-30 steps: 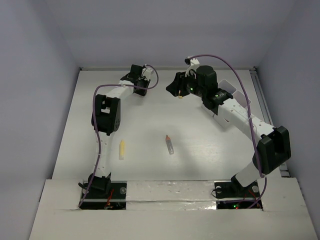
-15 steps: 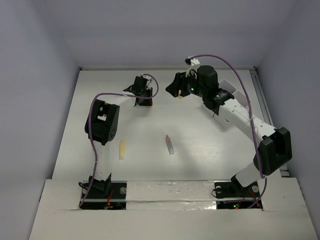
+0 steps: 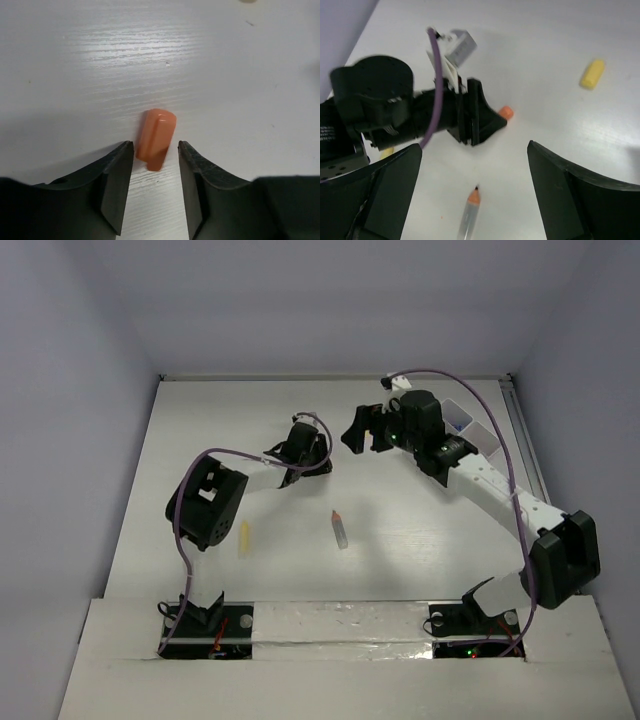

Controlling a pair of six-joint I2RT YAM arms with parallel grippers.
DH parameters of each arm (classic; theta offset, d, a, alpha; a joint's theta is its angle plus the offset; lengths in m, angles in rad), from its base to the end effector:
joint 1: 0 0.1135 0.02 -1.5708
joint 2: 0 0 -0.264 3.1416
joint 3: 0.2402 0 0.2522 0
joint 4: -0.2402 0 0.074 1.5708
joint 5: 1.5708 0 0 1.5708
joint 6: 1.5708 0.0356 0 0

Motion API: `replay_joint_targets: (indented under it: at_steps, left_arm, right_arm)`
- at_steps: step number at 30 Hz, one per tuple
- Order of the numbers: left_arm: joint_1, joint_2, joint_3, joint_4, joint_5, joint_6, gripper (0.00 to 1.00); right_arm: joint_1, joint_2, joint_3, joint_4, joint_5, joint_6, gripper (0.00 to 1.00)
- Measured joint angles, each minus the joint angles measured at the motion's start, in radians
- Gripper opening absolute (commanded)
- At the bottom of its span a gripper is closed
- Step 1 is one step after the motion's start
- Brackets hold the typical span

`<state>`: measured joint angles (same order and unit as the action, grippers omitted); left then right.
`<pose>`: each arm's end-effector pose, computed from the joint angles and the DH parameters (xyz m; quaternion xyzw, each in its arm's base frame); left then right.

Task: Sort the stationery into containers
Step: Move the stationery to the center of the board, then move the pen to the center of the board.

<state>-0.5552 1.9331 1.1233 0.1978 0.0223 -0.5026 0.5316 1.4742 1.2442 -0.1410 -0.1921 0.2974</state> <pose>0.3528 -0.2198 0.1614 0.0285 0.8868 -0.2413 0.3932 0.2968 0.1824 0.3393 -0.1498 0.8096 0.2988 0.4825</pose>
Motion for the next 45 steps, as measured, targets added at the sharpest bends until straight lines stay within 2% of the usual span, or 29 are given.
replay_joint_targets:
  at_steps: [2, 3, 5, 6, 8, 9, 12, 15, 17, 18, 19, 20, 21, 22, 24, 27, 35, 42, 45]
  left_arm:
    - [-0.006, -0.004, -0.015, 0.035, -0.013, -0.02, 0.45]
    - [-0.007, -0.005, -0.023, 0.052, -0.018, -0.027, 0.45]
    - [-0.009, -0.01, -0.036, 0.072, -0.029, -0.03, 0.47]
    - [-0.011, -0.011, -0.037, 0.075, -0.033, -0.031, 0.48]
    - [-0.016, -0.014, -0.04, 0.078, -0.039, -0.029, 0.51]
    - [-0.017, -0.019, -0.047, 0.082, -0.044, -0.028, 0.51]
    - [-0.02, -0.062, -0.097, 0.089, -0.06, -0.024, 0.53]
    - [-0.021, -0.158, -0.18, 0.089, -0.087, -0.018, 0.5]
    - [-0.021, -0.247, -0.233, 0.095, -0.108, -0.01, 0.32]
    - [-0.021, -0.304, -0.261, 0.109, -0.117, -0.004, 0.21]
    - [-0.021, -0.357, -0.292, 0.132, -0.12, 0.001, 0.05]
    - [-0.021, -0.426, -0.327, 0.154, -0.126, 0.0, 0.0]
    - [-0.021, -0.486, -0.359, 0.18, -0.126, 0.006, 0.0]
    - [-0.021, -0.55, -0.396, 0.211, -0.125, 0.007, 0.0]
    - [-0.021, -0.648, -0.451, 0.254, -0.118, 0.004, 0.0]
    - [-0.022, -0.742, -0.51, 0.287, -0.094, 0.004, 0.0]
    - [-0.028, -0.893, -0.661, 0.281, -0.047, 0.012, 0.06]
    - [-0.028, -0.951, -0.755, 0.261, -0.054, 0.035, 0.08]
    - [-0.028, -0.95, -0.756, 0.271, -0.052, 0.046, 0.08]
  right_arm:
    - [0.0, -0.046, -0.074, 0.003, 0.028, 0.014, 0.76]
    - [0.0, -0.067, -0.111, 0.013, 0.039, 0.022, 0.58]
    - [0.0, -0.106, -0.182, 0.02, 0.059, 0.044, 0.5]
    - [0.0, -0.117, -0.206, 0.022, 0.067, 0.057, 0.4]
    - [0.0, -0.137, -0.255, 0.028, 0.074, 0.074, 0.31]
    - [0.0, -0.146, -0.277, 0.03, 0.077, 0.082, 0.2]
    - [0.01, -0.178, -0.341, 0.028, 0.087, 0.095, 0.0]
    - [0.06, -0.192, -0.394, 0.024, 0.096, 0.101, 0.0]
    - [0.111, -0.182, -0.416, 0.018, 0.103, 0.103, 0.02]
    - [0.141, -0.171, -0.423, 0.013, 0.109, 0.103, 0.18]
    - [0.169, -0.151, -0.424, 0.008, 0.116, 0.107, 0.28]
    - [0.2, -0.122, -0.423, 0.01, 0.124, 0.105, 0.35]
    - [0.225, -0.092, -0.423, 0.011, 0.132, 0.105, 0.48]
    - [0.245, -0.058, -0.423, 0.011, 0.138, 0.106, 0.54]
    - [0.282, 0.021, -0.42, 0.008, 0.158, 0.103, 0.56]
    - [0.296, 0.131, -0.4, -0.02, 0.189, 0.104, 0.56]
    - [0.317, 0.27, -0.252, -0.026, 0.253, 0.11, 0.56]
    - [0.34, 0.303, -0.203, -0.06, 0.307, 0.116, 0.57]
    - [0.34, 0.305, -0.196, -0.075, 0.318, 0.119, 0.54]
